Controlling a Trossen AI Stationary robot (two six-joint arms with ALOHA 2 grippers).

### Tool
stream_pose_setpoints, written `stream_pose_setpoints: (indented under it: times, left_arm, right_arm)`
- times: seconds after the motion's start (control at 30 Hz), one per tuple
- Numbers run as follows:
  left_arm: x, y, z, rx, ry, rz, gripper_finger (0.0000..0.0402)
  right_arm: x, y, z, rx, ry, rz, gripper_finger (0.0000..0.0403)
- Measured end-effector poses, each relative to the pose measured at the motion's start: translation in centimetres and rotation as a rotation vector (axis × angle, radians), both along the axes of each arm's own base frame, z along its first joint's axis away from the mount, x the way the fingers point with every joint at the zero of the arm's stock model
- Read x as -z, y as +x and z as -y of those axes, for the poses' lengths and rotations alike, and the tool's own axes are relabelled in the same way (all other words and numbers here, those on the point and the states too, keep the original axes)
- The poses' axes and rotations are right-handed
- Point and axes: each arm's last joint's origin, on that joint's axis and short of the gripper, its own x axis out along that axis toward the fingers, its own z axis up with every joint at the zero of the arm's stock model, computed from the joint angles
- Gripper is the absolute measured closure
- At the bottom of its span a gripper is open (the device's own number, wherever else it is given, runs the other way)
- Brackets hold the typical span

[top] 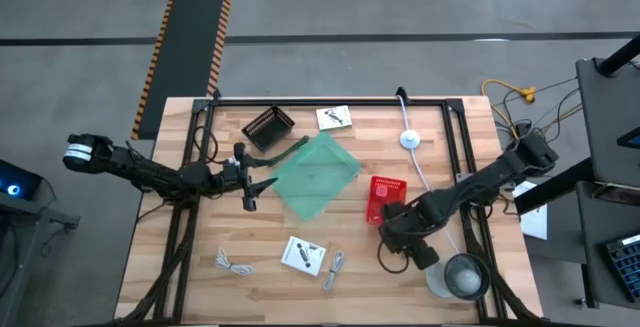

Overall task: Pick and place items into bin
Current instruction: Put the black charger cable into the green bin

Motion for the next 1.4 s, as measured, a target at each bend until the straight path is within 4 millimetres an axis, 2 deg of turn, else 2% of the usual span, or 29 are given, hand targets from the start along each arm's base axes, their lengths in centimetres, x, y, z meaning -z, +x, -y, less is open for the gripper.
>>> stream_pose_setpoints:
  times: [0.2,0.4,0.9,1.17,1.4]
  left_arm:
    - [0.0,0.0,0.0,0.0,0.0,0.0,0.0191]
    - [0.0,0.0,0.0,0.0,0.0,0.0,0.0191]
    - [0.0,0.0,0.0,0.0,0.0,0.0,0.0191]
    - [0.0,0.0,0.0,0.0,0.0,-0.001,0.0191]
    - [0.0,0.0,0.0,0.0,0.0,-0.001,0.0191]
  right_arm:
    - [2.4,0.6,-0.4,-0.021,0.003,-0.113,0.0228]
    - [3.4,0.7,-0.4,-0.027,-0.023,-0.167,0.0228]
    - [4.9,1.0,-0.9,-0.071,-0.001,-0.227,0.0243]
    - [5.1,1.1,-0.9,-0.073,-0.001,-0.235,0.0244]
    - [5.2,1.1,-0.9,-0.08,-0.006,-0.232,0.026]
